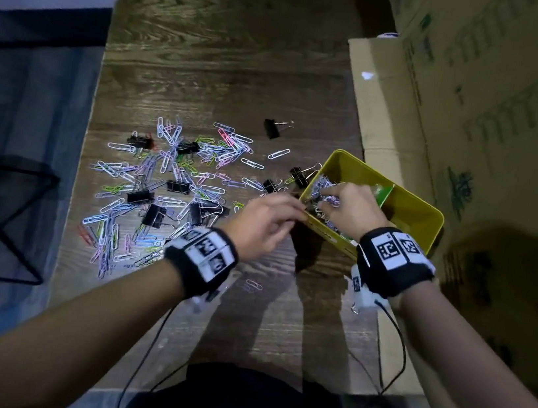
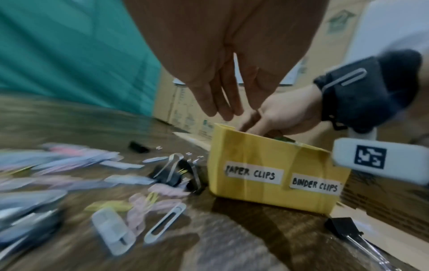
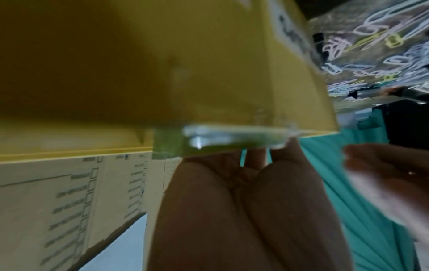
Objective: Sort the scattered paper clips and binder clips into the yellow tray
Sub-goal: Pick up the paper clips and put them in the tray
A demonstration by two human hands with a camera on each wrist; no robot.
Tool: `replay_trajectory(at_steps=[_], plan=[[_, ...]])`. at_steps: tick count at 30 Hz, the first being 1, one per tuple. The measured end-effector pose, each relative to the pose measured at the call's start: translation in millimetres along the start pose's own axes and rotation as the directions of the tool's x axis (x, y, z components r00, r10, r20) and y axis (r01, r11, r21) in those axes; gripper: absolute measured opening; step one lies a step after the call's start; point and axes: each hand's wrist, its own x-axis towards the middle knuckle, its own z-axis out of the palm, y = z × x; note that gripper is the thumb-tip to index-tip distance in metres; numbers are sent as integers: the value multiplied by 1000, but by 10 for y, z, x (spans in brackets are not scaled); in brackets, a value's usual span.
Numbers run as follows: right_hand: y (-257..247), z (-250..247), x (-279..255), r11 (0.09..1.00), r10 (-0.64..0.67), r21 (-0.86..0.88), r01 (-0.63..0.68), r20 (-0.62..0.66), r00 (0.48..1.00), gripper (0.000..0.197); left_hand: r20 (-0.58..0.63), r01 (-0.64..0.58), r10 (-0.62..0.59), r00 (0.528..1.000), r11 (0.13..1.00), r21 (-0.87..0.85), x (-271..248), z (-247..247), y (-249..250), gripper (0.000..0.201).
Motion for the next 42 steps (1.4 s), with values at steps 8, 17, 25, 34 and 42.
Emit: replay_trajectory(at_steps=[8,17,25,34,42], plan=[[-616,391,-248,940,-319,12,340,-317,893,19,-413,574,-481,774,807,136,-1238,-880,-1038,19],[-1562,1139,-30,791,-498,-218,571,311,809,56,-5,573,-601,799,760,306,-1481,-779,-1515,59],[-1816,1593,-72,633,-620,-294,716,361,696,43,-96,509,-502,860,825,244,-1432,-770,-1593,32],[-1877,1751,-179,688,-633,-196,699,309,710,27,-476,583,-505,720,812,19,-1571,-1010,-1818,16],[-1851,1327,6,917,-363,139,373,-89,927,22,-291,590,-578,763,806,-53,-1201,-932,-1765,35]])
